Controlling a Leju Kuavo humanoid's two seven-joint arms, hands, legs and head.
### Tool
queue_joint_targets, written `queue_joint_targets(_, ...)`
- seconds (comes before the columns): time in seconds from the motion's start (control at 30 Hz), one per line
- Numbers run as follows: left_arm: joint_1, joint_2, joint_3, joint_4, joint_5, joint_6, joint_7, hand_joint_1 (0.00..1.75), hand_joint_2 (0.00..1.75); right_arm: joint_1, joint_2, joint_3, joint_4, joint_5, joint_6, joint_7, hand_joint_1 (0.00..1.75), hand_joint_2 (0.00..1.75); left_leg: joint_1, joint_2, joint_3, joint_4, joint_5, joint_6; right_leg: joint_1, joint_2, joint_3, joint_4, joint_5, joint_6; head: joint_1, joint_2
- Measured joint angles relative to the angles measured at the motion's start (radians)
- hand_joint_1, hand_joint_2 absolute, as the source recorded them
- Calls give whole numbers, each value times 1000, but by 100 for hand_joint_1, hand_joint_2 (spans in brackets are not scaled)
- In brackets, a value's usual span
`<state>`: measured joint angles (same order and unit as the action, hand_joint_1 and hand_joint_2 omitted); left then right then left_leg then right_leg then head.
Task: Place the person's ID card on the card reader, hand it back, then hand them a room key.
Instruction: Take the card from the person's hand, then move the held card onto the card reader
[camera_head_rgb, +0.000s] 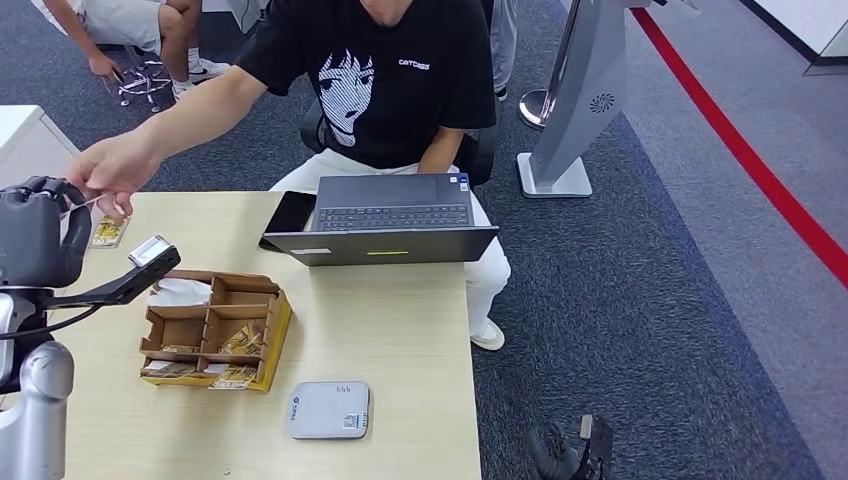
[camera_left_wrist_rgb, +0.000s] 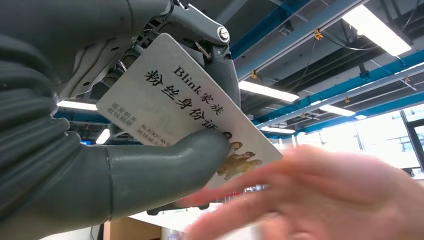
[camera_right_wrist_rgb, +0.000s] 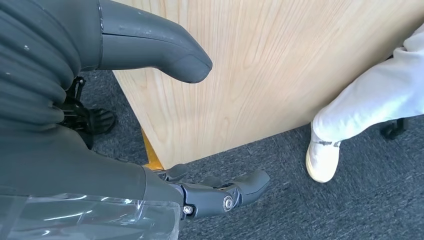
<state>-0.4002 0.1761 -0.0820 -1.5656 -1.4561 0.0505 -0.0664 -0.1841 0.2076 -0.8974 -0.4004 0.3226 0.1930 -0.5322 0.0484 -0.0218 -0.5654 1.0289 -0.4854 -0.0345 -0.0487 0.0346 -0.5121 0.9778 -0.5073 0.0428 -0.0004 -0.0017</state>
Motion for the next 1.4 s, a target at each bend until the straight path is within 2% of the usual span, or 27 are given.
queue_joint_targets(0.3, 59, -6, -11, -12, 2, 32, -12, 175, 175, 12, 0, 2, 0, -17, -2, -7, 0, 175, 0, 0, -1, 0, 0, 0, 0, 0, -1, 0, 0, 0, 0, 0)
queue_joint_targets(0.43, 116, -21, -42, -61, 17, 83, -56, 175, 175, 20, 0, 4, -1, -30, -11, -19, 0, 175, 0, 0, -1, 0, 0, 0, 0, 0, -1, 0, 0, 0, 0, 0)
queue_joint_targets(0.5, 166, -33, -86, -103, 21, 112, -79, 175, 175, 28, 0, 4, -3, -42, -10, -24, 0, 175, -1, 0, -1, 0, -1, 0, -1, 0, -1, -1, 0, 1, 0, 0)
queue_joint_targets(0.67, 263, -40, -267, -157, 32, 139, -87, 175, 175, 42, 0, 3, -16, -53, 0, -24, 0, 175, -2, 0, -3, 0, -1, 0, -2, -1, -2, -1, -1, 1, 1, 0)
queue_joint_targets(0.9, 315, -33, -491, -65, 72, 108, -104, 175, 175, 42, -2, 2, -18, -53, 1, -24, 0, 175, -2, 0, -3, 0, -1, 1, -2, -1, -2, -1, -1, 1, 0, 0)
queue_joint_targets(1.13, 326, -20, -571, 0, 106, 95, -107, 175, 175, 39, -6, 4, -18, -53, 0, -24, 0, 175, -2, 0, -3, 0, -1, 1, -2, -1, -2, -1, -1, 1, 0, 0)
queue_joint_targets(1.4, 336, -3, -605, 75, 147, 59, -117, 175, 175, 34, -15, 19, -15, -53, -2, -24, 0, 175, -2, 0, -3, 0, -1, 1, -2, -1, -3, -1, -1, 1, 0, 0)
